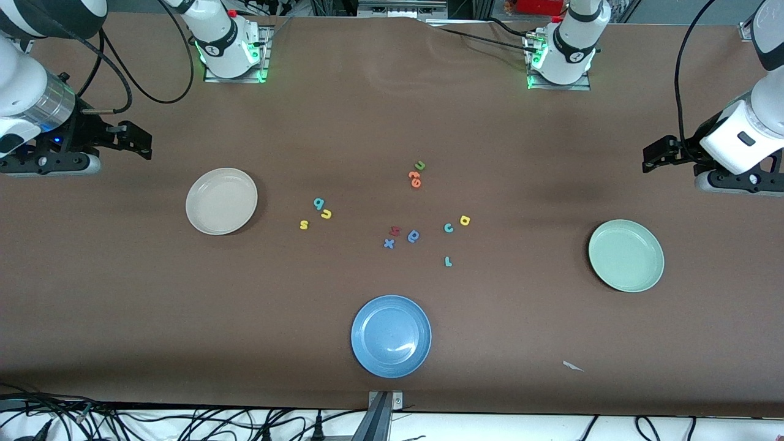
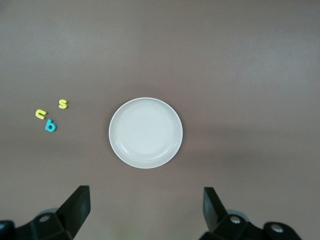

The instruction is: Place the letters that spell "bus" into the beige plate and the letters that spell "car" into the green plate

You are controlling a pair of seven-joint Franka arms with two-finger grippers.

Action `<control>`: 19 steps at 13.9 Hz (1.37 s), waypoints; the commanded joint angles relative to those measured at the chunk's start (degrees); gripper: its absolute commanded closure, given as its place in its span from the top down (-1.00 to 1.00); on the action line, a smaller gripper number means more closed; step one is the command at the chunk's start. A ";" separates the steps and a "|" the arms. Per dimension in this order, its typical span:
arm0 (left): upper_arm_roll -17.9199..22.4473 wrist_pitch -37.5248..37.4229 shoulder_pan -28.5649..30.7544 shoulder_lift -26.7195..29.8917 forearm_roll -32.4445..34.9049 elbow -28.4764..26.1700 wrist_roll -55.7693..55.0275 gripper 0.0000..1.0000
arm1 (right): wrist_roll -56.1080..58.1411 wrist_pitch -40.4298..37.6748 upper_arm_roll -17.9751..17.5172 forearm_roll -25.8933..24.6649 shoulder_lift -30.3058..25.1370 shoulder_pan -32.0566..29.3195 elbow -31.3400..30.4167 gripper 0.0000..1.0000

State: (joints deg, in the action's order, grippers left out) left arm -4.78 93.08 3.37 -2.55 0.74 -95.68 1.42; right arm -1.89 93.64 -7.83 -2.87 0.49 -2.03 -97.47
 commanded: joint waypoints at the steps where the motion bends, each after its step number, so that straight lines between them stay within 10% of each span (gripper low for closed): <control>1: -0.49 -1.23 0.32 0.27 1.90 0.93 0.95 1.00 | 1.09 -1.45 -0.34 -0.20 0.48 -0.44 1.14 1.00; 19: -0.49 -1.23 0.32 0.27 1.90 0.93 0.95 1.00 | 2.24 -3.82 0.27 3.75 0.48 -0.44 1.05 1.00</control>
State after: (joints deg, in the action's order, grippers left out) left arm -4.78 93.08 3.37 -2.55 0.74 -95.67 1.42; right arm -0.92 91.25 -7.46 -0.17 0.56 -2.03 -97.47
